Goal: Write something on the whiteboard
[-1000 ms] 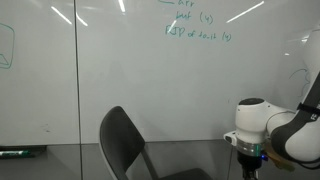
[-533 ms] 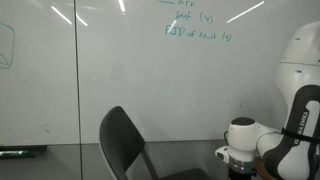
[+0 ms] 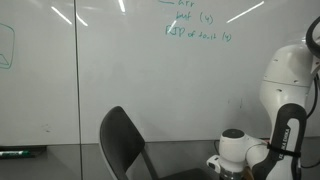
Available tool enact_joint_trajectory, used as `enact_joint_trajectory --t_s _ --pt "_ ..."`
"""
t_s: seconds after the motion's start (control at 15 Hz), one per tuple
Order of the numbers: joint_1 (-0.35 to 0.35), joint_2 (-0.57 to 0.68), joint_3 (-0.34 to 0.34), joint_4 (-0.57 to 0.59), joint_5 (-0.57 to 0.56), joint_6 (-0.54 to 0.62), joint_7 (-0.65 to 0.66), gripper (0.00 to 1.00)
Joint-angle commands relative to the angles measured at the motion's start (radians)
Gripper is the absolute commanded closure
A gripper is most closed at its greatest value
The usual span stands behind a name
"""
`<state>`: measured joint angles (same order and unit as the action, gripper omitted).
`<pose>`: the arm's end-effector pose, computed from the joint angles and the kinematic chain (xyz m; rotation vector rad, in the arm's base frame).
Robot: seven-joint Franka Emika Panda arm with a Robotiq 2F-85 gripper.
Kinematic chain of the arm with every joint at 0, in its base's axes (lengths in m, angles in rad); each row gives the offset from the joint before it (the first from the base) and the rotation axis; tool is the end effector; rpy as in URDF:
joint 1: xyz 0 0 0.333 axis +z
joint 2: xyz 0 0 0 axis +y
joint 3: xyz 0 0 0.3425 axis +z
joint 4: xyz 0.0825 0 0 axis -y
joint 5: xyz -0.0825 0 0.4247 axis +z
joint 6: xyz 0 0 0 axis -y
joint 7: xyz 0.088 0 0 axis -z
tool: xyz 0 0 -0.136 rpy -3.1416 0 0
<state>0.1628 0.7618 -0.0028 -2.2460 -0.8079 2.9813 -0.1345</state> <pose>0.4851 0.1257 -0.0271 2.5817 1.5747 -0.0357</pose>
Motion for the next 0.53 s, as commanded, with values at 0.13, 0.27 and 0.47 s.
enact_joint_trajectory --t_s 0.13,0.27,0.47 --pt "0.016 0.011 0.007 0.017 -0.016 0.001 -0.017 0.0" --pt "0.027 -0.002 0.004 0.008 -0.022 0.004 -0.019 0.0" --pt "0.029 -0.01 0.006 0.001 -0.021 -0.011 -0.031 0.34"
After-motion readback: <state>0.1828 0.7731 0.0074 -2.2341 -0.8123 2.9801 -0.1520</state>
